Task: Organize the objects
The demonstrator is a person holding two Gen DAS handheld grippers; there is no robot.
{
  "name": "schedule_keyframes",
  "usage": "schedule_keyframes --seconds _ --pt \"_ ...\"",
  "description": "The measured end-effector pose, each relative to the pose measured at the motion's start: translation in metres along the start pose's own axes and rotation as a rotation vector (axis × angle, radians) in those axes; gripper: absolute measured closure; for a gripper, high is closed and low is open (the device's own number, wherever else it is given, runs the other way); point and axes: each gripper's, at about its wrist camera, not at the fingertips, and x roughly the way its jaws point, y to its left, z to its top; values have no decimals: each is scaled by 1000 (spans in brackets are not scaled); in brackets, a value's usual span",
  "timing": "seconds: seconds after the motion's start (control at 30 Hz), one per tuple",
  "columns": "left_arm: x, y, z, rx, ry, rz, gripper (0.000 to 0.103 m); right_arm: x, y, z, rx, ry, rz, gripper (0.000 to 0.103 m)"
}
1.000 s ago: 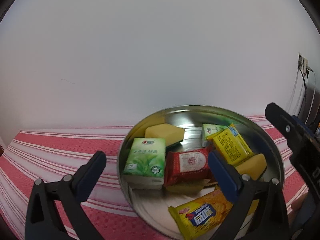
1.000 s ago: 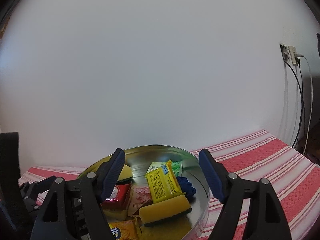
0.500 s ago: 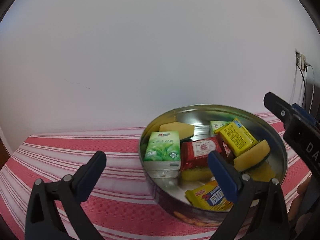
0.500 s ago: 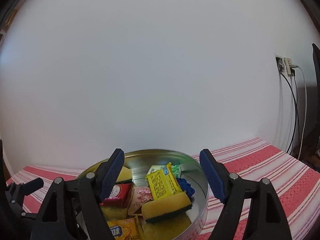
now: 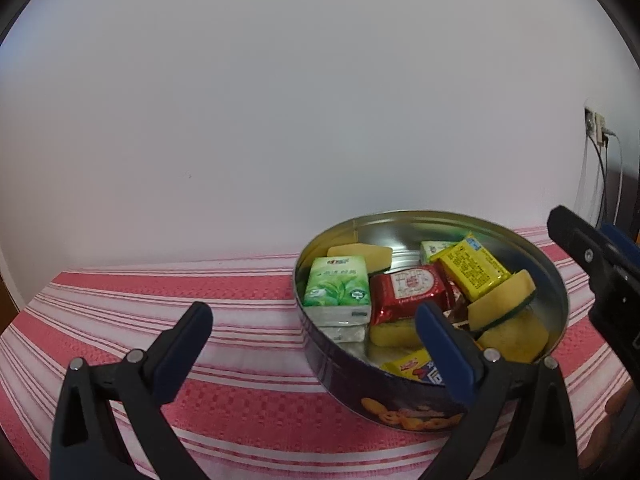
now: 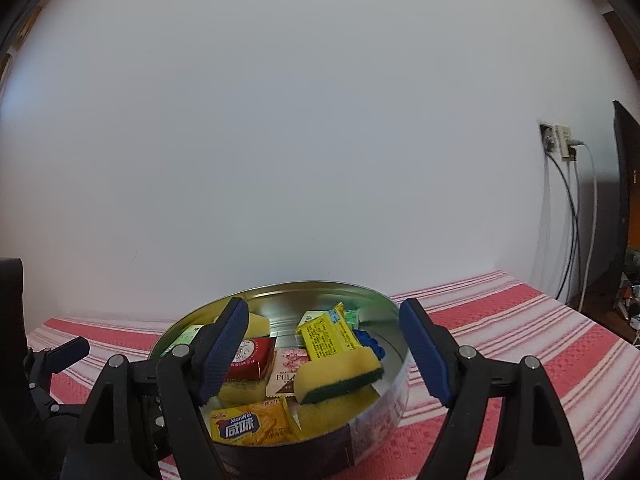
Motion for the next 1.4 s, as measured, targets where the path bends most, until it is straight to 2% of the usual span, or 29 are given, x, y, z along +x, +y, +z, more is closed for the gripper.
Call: schedule_keyframes --seconds 0.23,0.33,0.47,1.4 --pt "-13 6 -3 -28 -33 -20 0 -16 2 -3 -20 -28 -24 23" --pt "-16 7 -4 -34 -44 -18 0 -22 3 -3 -28 -39 -32 18" --pt "-17 3 -4 -23 -46 -26 0 -29 4 -3 -34 -61 -34 17" --pt "-36 19 -6 -32 -67 6 0 -36 -3 -6 -7 -50 -26 17"
